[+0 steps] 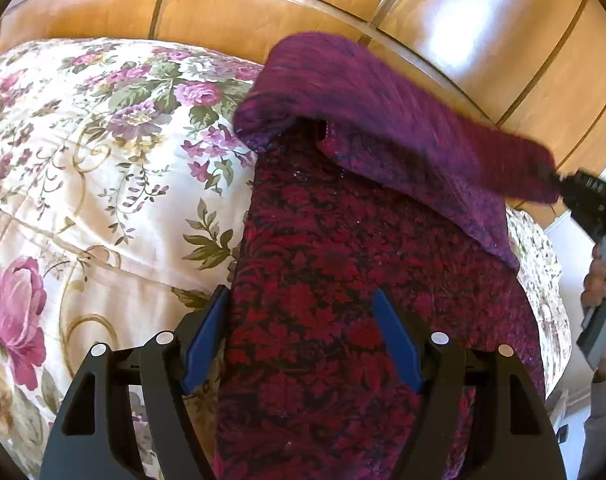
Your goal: Fold small clothes
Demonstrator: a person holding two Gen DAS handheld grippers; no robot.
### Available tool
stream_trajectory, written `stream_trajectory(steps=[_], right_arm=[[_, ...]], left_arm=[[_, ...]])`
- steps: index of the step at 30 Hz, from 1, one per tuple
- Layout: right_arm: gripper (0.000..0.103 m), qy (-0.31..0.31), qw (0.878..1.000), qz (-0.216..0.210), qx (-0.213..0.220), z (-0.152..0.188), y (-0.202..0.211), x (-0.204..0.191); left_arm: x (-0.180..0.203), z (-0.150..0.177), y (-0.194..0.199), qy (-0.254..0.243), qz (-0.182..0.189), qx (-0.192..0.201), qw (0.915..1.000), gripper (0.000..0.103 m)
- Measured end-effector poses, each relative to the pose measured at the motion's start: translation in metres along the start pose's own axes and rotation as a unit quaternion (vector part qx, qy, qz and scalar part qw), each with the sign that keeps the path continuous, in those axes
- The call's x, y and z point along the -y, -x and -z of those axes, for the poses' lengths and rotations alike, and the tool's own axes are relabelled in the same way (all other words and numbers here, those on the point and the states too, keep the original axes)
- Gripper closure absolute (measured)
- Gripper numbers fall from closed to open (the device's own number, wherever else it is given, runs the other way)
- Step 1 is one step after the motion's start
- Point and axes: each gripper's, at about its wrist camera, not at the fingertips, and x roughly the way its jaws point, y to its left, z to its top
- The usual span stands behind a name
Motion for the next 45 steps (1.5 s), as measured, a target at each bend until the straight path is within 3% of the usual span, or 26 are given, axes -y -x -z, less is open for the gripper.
stream_trajectory(steps=[7,12,13,14,15,22,26,30,37,40,42,45], right_arm=[[0.094,-0.067,0.994,0.056,-0.062,0.029,-0.039,0.079],[0.086,-0.101,0.990,0.052,-0.079,0.042,-0.047,0.097],[0.076,-0.102,0.990,0.056,-0.074,0.041,-0.043,0.098],[0.058,-0.101,0.990,0.065,-0.068,0.041,-0.039,0.097],[0.054,-0.100,0.991,0.068,-0.063,0.040,-0.036,0.096],[0.049,-0.059,0.996,0.059,-0.008,0.027,-0.004,0.066],[0.040,-0.032,0.998,0.047,-0.016,0.020,-0.019,0.047],[0.039,-0.025,0.998,0.052,-0.036,0.020,-0.043,0.040],[0.034,-0.022,0.996,0.070,-0.052,0.025,-0.069,0.048],[0.032,-0.011,0.995,0.077,-0.061,0.032,-0.083,0.052],[0.030,-0.001,0.995,0.081,-0.062,0.036,-0.090,0.052],[0.026,0.011,0.994,0.089,-0.059,0.037,-0.099,0.049]], left_arm=[[0.009,-0.008,0.001,-0.018,-0.010,-0.002,0.9998,0.031],[0.011,-0.028,0.007,-0.030,-0.011,0.013,0.9994,0.031],[0.011,-0.034,0.008,-0.031,-0.012,0.019,0.9993,0.031],[0.010,-0.044,0.010,-0.029,-0.011,0.027,0.9992,0.031],[0.009,-0.051,0.010,-0.026,-0.009,0.031,0.9991,0.031],[0.002,-0.113,-0.002,-0.003,-0.003,0.058,0.9983,0.031],[0.012,-0.144,-0.010,-0.014,-0.002,0.076,0.9970,0.031],[0.035,-0.167,-0.024,-0.052,0.010,0.084,0.9950,0.034],[0.069,-0.194,-0.082,-0.108,0.019,0.042,0.9931,0.048],[0.057,-0.199,-0.114,-0.089,-0.004,0.013,0.9960,0.048],[0.043,-0.196,-0.131,-0.072,-0.011,-0.009,0.9973,0.058],[0.023,-0.181,-0.135,-0.046,-0.001,0.004,0.9989,0.063]])
